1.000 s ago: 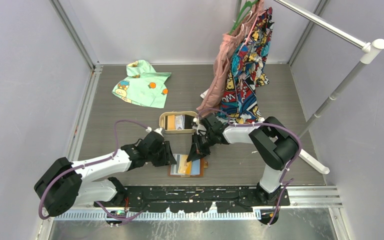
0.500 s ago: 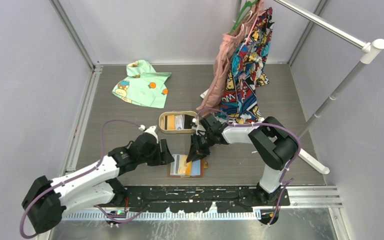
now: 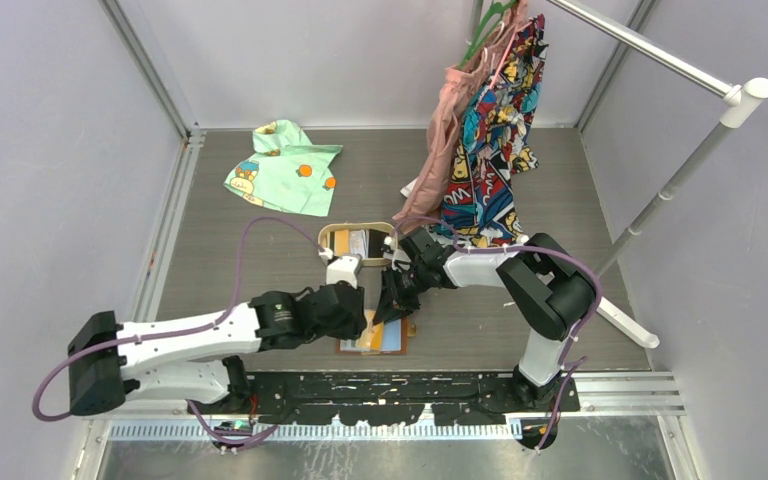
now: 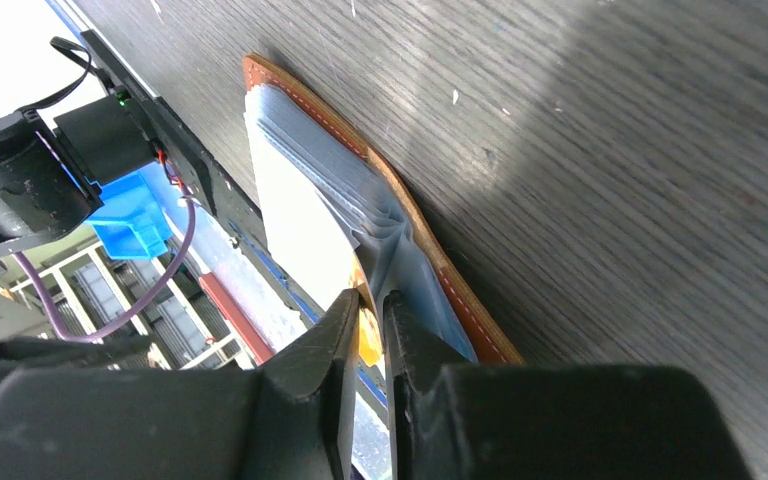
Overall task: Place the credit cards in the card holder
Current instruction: Insert the credit card into the card holder.
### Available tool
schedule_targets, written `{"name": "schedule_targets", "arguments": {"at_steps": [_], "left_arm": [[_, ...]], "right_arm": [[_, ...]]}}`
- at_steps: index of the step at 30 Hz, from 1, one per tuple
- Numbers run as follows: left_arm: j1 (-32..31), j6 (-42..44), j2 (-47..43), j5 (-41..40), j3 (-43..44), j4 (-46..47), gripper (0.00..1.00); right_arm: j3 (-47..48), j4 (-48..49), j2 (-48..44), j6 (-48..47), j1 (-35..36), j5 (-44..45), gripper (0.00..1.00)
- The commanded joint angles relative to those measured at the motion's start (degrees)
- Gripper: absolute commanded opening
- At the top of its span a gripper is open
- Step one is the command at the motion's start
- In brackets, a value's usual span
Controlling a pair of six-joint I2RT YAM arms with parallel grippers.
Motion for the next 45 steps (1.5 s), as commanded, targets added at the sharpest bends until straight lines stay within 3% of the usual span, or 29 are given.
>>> {"name": "schedule_targets", "arguments": {"at_steps": [1,4,7,17,27,39,45], "left_arm": [[-2.9,-0.5,4.9,-2.8,3.1,4.8,0.26],[-3.4,-0.9,9.3,2.9,2.3,13.9,0.12],[-4.3,-1.1,14.2,5.1,3.4,17.0,0.09],[-5.0,-1.1,23.9,5.1,7.7,18.1,0.09],[-5.8,-3.4,27.4,-0.9,10.1,9.3,0.14],[-5.7,-3.4,27.0,-4.5,9.7,6.2,0.18],[-5.8,-3.0,26.0,-5.7,9.8,4.9,0.18]], "right_arm": [[1.1,-2.1,1.3,-2.2,0.7,3.8,0.19],[1.2,-2.4,1.5,-2.4,0.7,3.8,0.19],[1.3,-2.5,1.3,-2.4,0.7,3.9,0.19],[1.2,-2.5,1.4,-2.4,0.8,3.9,0.19],[1.3,-2.6,1.0,-2.7,0.7,3.8,0.20],[1.9,-3.6,0.0,-4.2,0.7,3.8,0.37],[2.3,-4.2,-1.2,-5.1,0.3,3.7,0.41]]}}
